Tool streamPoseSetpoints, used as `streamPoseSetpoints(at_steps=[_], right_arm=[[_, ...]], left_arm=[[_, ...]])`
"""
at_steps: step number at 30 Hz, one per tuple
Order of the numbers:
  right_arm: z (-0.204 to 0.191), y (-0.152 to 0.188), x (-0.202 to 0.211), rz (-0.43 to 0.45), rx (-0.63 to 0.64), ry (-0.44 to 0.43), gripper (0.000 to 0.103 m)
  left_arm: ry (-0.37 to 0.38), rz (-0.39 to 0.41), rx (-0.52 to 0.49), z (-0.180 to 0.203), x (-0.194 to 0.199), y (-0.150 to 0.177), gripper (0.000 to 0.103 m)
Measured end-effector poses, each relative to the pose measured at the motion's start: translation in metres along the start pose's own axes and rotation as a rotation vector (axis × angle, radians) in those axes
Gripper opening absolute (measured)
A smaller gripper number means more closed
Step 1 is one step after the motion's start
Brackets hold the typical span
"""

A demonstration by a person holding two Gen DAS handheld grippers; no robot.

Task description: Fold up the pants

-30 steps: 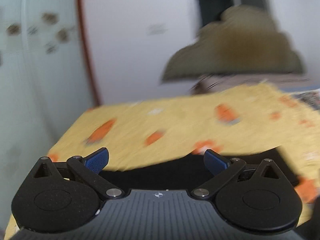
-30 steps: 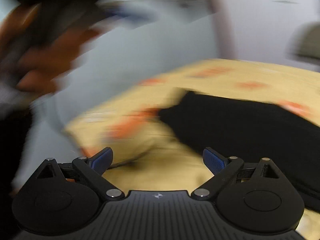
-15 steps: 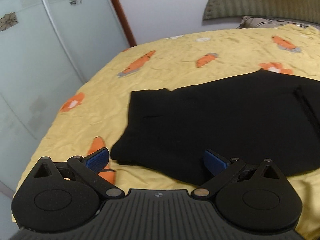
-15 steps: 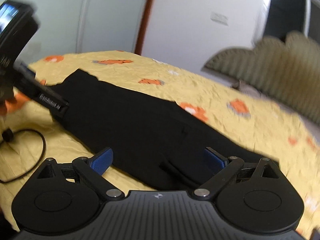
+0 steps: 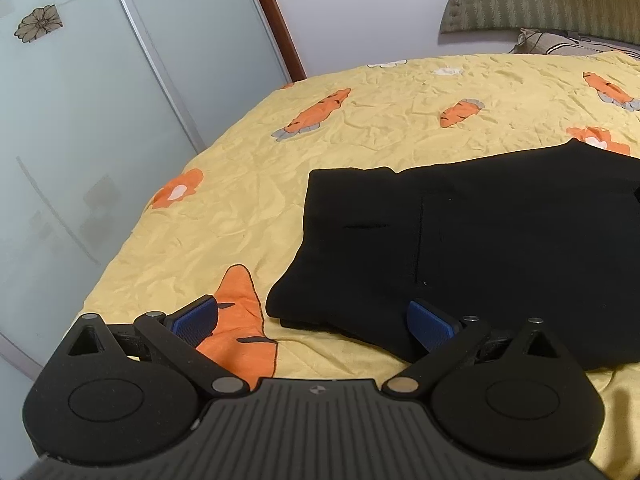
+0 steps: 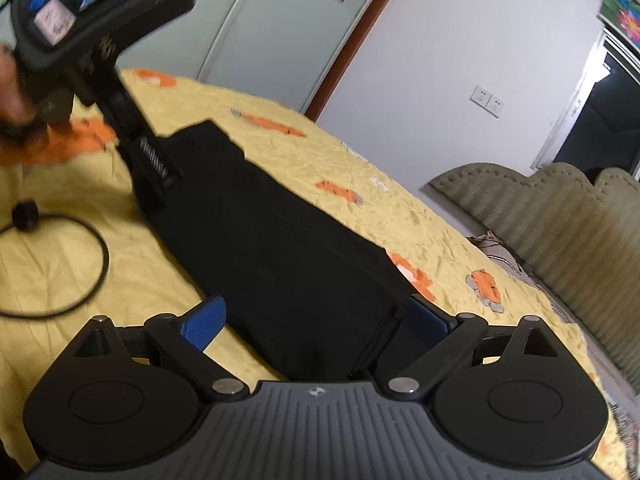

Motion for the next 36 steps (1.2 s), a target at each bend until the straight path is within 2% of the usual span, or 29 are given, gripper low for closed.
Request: streamPoseSetpoints(at_steps=[5,8,21,25,29,32,36], right_arm=[[0.006,-0.009,-0.003,0.042,-0.100,-0.053,0.097],[0.004,-0.014,-0.008,0.056,-0.114,-0.093,0.097],[-0.026,-0.045,-0.033,0.063,0.034,-0.116,0.097],[-0.036,-0.052,-0.042,0.061,0.055,-0.149,0.097],[-0.061,-0.059,-0.050,0.084,0.169,-0.172,0.097],[-0.080,-0.063,-0.060,0.089,0.269,-0.182,0.096],[-0.099,-0.071,-0.076,0.077,0.348,-0.215,0.082]], left_arm=[[0.007,0.010,0.001,0.000,0.002,0.000,0.102],[0.010,0.004,0.004,-0.001,0.001,0.001,0.102],[0.079,-0.057,0.096,-0.021,-0.013,0.002,0.102],[0.124,-0.076,0.153,-0.031,-0.016,0.001,0.102],[0.123,-0.113,0.250,-0.049,-0.028,0.003,0.102],[0.103,-0.160,0.275,-0.059,-0.037,0.008,0.099],[0.108,-0.213,0.341,-0.075,-0.049,0.012,0.099]])
Point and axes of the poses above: each gripper's, at about its wrist camera, not at the fingertips, and x roughly against the way its jaws point, z to its right, y to its underside, the point moved 9 cm from there along -x, roughly the way its jaws point, and after that the axes turned 11 degrees about -y, right-handed, at the moved point
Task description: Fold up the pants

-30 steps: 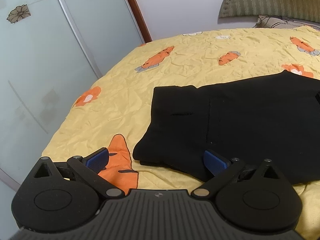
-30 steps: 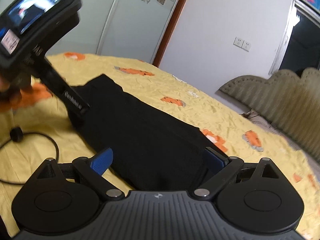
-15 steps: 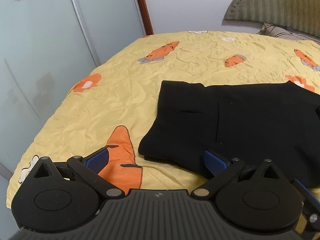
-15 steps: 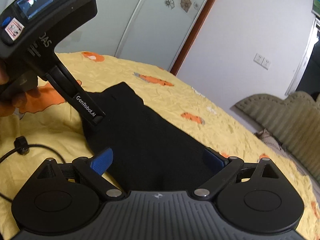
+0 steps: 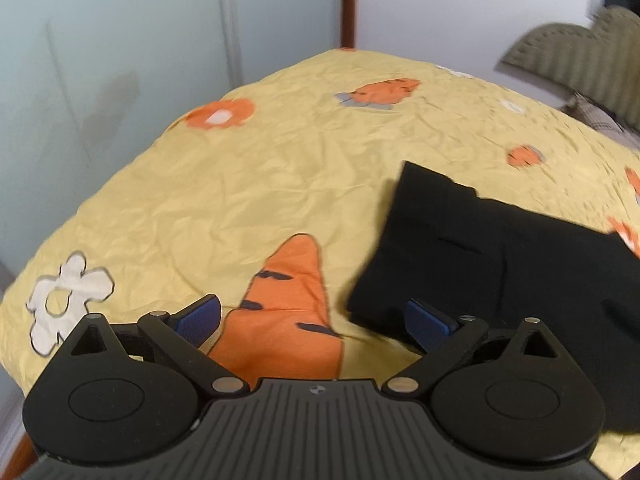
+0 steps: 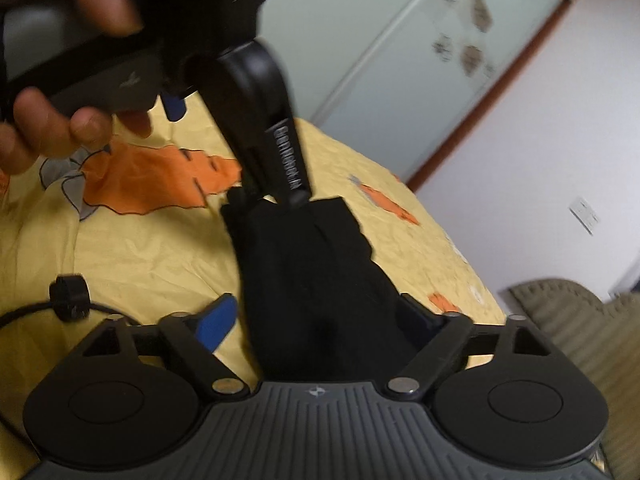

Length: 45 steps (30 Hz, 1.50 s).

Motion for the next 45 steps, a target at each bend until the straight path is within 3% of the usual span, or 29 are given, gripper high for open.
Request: streamPoseSetpoints(at_steps=[3,5,6,8,11,13,18,22,29,32,45], right_arm=[[-0.005,-0.011,-0.013,0.007,0.020,-0.023,0.076],[-0.008,-0.016,-0.022,0.001,0.049,-0.023,0.053],[-0.009,-0.018,-0.027,-0.005,0.064,-0.018,0.049],[-0.012,-0.021,-0.035,-0.007,0.096,-0.014,0.029],[-0.017,-0.021,-0.050,-0.031,0.107,-0.053,0.014],[-0.017,-0.022,-0.058,-0.036,0.105,-0.061,0.011],[-0.014,-0.027,-0.046,0.000,0.051,-0.074,0.011],[-0.020,-0.023,-0.035,-0.046,0.082,-0.086,0.014],[-0.036,-0.015,-0.051,-0.092,0.227,0.016,0.031],[-0.036,-0.016,-0.052,-0.092,0.245,0.044,0.037],[-0.031,-0.027,-0.069,-0.051,0.213,0.018,0.038]], left_arm=[[-0.005,-0.039,0.077,-0.016,-0.008,-0.004,0.099],[-0.019,-0.047,0.115,-0.026,-0.012,-0.007,0.099],[-0.024,-0.048,0.129,-0.030,-0.013,-0.007,0.100],[-0.030,-0.051,0.144,-0.036,-0.015,-0.009,0.100],[-0.025,-0.055,0.151,-0.039,-0.015,-0.009,0.100],[-0.018,-0.055,0.149,-0.039,-0.014,-0.009,0.100],[0.011,-0.068,0.136,-0.033,-0.015,-0.008,0.100],[0.053,-0.090,0.171,-0.029,-0.016,-0.008,0.100],[0.271,-0.231,0.354,-0.024,-0.017,-0.006,0.100],[0.319,-0.248,0.363,-0.018,-0.016,-0.009,0.100],[0.345,-0.269,0.310,-0.001,-0.019,-0.011,0.100]])
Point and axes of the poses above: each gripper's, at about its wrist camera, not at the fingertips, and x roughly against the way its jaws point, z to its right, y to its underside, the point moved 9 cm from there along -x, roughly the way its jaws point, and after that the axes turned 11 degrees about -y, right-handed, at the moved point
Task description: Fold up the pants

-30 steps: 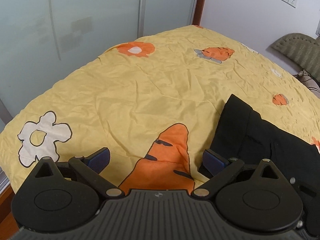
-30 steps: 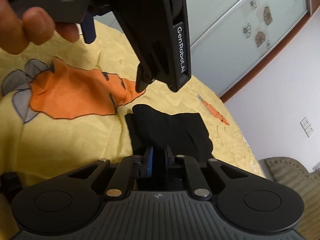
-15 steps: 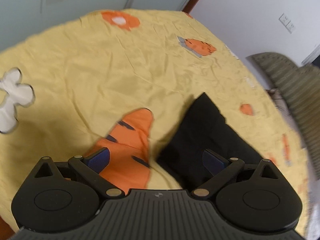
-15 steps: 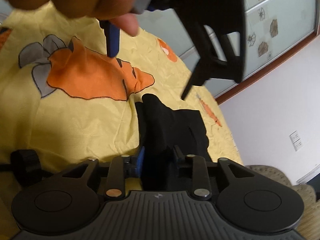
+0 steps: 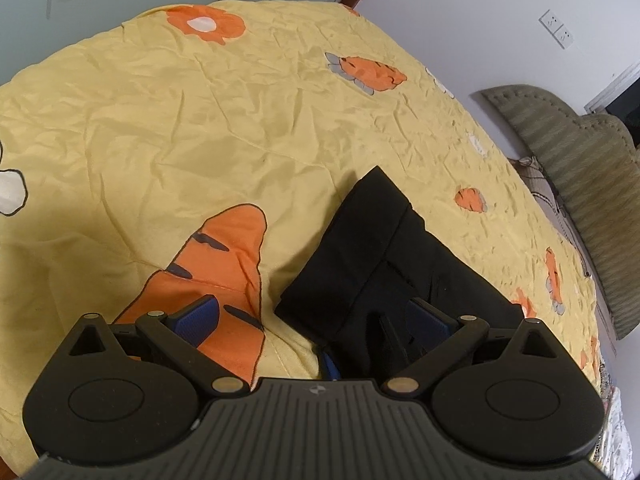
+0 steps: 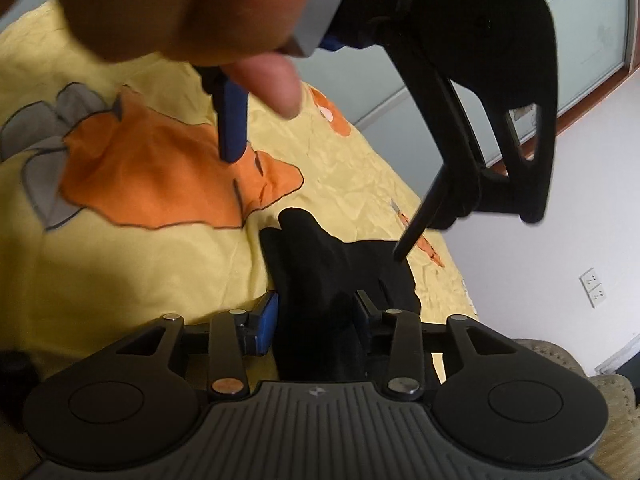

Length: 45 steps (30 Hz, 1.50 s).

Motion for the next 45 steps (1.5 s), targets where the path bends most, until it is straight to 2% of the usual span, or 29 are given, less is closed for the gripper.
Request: streamPoseSetpoints(at_steps=[1,3,7,9,11,14,16,18,20,21,22,23,24,26,28,30,32,35,40,44,45], right_arm=[[0.001,0.000,-0.002,0.001,-0.008,-0.018,0.029],[0.001,0.001,-0.002,0.019,-0.042,-0.041,0.023],[0.013,0.002,0.007,0.096,-0.188,-0.091,0.014],[0.026,0.001,0.016,0.138,-0.275,-0.121,0.013],[0.040,0.002,0.024,0.169,-0.349,-0.139,0.012],[0.056,0.001,0.035,0.212,-0.427,-0.168,0.013],[0.062,0.001,0.041,0.234,-0.476,-0.191,0.012],[0.068,0.001,0.044,0.245,-0.503,-0.193,0.012],[0.071,0.002,0.047,0.251,-0.512,-0.191,0.013],[0.072,0.004,0.048,0.245,-0.517,-0.205,0.013],[0.073,0.007,0.049,0.234,-0.536,-0.216,0.013],[0.076,0.012,0.055,0.236,-0.564,-0.226,0.013],[0.081,0.017,0.061,0.252,-0.613,-0.243,0.013],[0.097,0.032,0.071,0.278,-0.736,-0.283,0.013],[0.116,0.048,0.063,0.239,-0.830,-0.264,0.013],[0.123,0.059,0.043,0.128,-0.793,-0.162,0.013],[0.121,0.061,0.029,0.098,-0.773,-0.159,0.013],[0.121,0.054,0.021,0.153,-0.850,-0.241,0.013],[0.130,0.053,0.036,0.228,-0.874,-0.219,0.013],[0.150,0.069,0.058,0.299,-0.961,-0.230,0.013],[0.154,0.072,0.065,0.313,-0.972,-0.228,0.013]], left_arm=[[-0.007,0.001,-0.006,0.000,-0.001,0.000,0.100],[-0.001,0.001,-0.012,0.002,-0.002,-0.002,0.100],[0.123,-0.055,0.032,0.011,-0.010,-0.003,0.101],[0.186,-0.093,0.060,0.018,-0.018,-0.003,0.101],[0.217,-0.104,0.076,0.024,-0.024,-0.003,0.101],[0.260,-0.118,0.112,0.031,-0.035,-0.007,0.100],[0.322,-0.141,0.150,0.037,-0.044,-0.012,0.100],[0.341,-0.171,0.198,0.040,-0.055,-0.015,0.098],[0.377,-0.190,0.208,0.046,-0.064,-0.018,0.082],[0.370,-0.210,0.211,0.047,-0.068,-0.017,0.066],[0.350,-0.227,0.217,0.046,-0.072,-0.016,0.045],[0.336,-0.228,0.219,0.045,-0.074,-0.015,0.036],[0.340,-0.223,0.221,0.045,-0.074,-0.015,0.031],[0.360,-0.207,0.225,0.044,-0.072,-0.015,0.029],[0.361,-0.180,0.212,0.044,-0.068,-0.015,0.028],[0.339,-0.139,0.180,0.047,-0.063,-0.014,0.028],[0.313,-0.080,0.122,0.054,-0.051,-0.014,0.027],[0.268,0.013,0.020,0.068,-0.025,-0.012,0.027],[0.192,0.164,-0.138,0.101,0.020,-0.002,0.026],[0.196,0.236,-0.189,0.126,0.049,0.012,0.025],[0.205,0.249,-0.199,0.134,0.055,0.015,0.021]])
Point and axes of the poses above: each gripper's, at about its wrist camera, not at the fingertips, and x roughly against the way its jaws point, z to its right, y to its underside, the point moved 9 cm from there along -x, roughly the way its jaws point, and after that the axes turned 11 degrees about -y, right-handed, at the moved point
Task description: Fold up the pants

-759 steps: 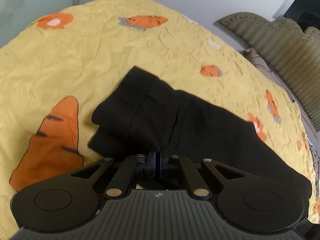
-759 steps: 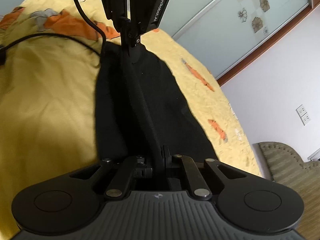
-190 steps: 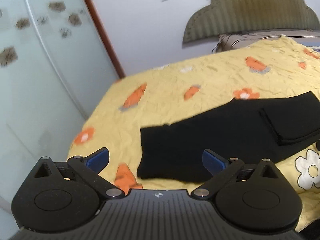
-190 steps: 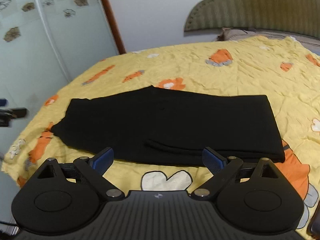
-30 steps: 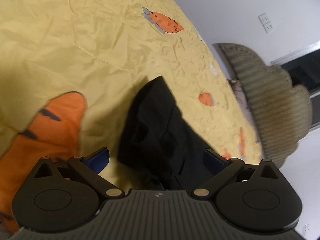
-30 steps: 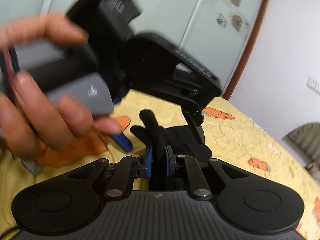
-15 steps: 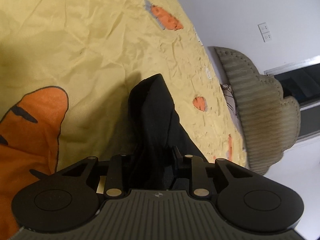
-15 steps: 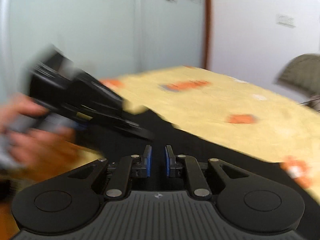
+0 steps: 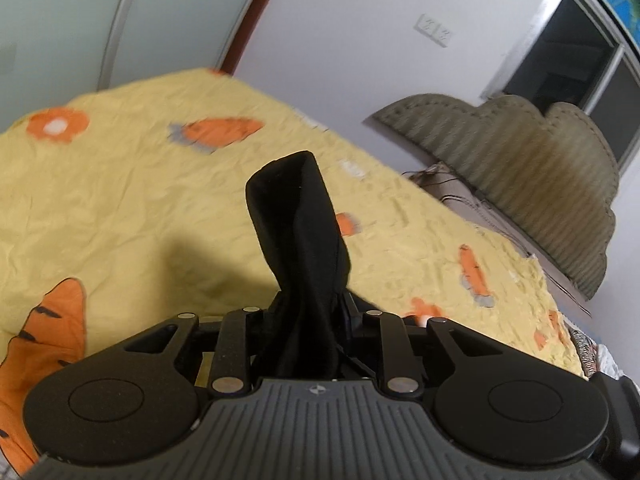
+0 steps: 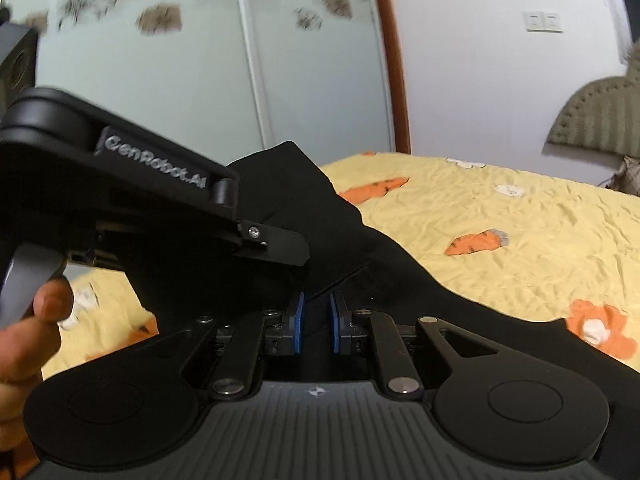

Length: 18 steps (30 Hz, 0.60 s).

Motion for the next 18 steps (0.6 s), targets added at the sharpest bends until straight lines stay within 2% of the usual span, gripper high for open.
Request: streamPoseSetpoints(at_steps=[8,12,18], right_arm=[[0.025,-0.010,0.075,0.123,-0.073,0.021,0.013],[0.050,-0.001,0.119,0.170,-0.158,0.032,0.013],[0.100,0.029,0.190,0.250,-0.323,0.075,0.013]], left_arm=[[0.028,0.097,-0.174,0.088,0.038,0.020,0.021],[0.066,0.098,-0.260,0.135,0.044,0.043,0.021],[0.155,0.074,-0.393,0.212,0.043,0.087,0.021]])
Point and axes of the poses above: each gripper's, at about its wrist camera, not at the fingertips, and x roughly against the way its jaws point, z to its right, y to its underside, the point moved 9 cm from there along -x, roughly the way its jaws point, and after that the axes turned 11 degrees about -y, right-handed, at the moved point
